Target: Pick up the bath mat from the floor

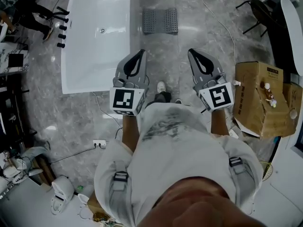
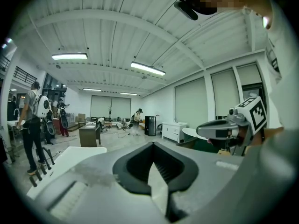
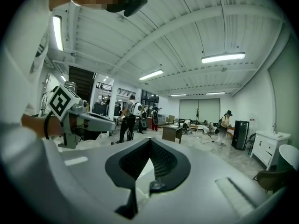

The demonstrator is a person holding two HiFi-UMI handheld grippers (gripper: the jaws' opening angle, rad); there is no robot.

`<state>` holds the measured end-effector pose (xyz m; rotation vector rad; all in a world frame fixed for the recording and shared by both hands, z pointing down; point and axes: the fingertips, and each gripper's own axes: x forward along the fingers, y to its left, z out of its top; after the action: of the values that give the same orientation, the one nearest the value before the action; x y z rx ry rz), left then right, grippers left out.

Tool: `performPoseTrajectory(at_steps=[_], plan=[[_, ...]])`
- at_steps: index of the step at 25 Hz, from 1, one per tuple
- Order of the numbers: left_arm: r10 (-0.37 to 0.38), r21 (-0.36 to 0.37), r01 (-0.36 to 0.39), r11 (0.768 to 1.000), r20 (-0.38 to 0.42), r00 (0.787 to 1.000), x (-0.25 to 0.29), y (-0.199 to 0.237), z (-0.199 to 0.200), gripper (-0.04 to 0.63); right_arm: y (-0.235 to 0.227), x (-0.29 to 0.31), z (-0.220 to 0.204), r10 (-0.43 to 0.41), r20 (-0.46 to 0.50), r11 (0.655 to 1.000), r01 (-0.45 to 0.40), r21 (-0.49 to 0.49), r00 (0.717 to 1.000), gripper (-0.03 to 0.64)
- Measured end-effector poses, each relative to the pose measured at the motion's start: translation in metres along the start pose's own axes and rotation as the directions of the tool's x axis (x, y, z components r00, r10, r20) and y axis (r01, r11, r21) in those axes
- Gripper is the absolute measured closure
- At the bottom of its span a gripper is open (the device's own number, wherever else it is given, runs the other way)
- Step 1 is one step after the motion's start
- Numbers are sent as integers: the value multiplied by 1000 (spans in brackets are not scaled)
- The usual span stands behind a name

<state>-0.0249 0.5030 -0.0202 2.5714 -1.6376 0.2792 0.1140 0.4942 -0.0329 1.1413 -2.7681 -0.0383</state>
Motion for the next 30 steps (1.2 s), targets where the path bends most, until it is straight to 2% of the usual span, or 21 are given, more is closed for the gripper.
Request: performPoseTrajectory(at_steps=[8,15,21,30], plan=[[-22,-6,22,1000,8,1000,28,42,3,594,-12,43,3,-32,-22,999,32,-9,999,615],[-25,-22,25,999,-7,1000,71,68,-1,594,-43,80,-3,-42,-39,999,42,-3,998,615],[-5,-31,4,999,-28,1000,124,85,-8,594,-90,121,-22,-14,-59,999,15,28,998,615],[42,-64,-47,997,-75,996,223,114,-13,594,-183,189,-35,33,-74,997,-28,72,997,615]])
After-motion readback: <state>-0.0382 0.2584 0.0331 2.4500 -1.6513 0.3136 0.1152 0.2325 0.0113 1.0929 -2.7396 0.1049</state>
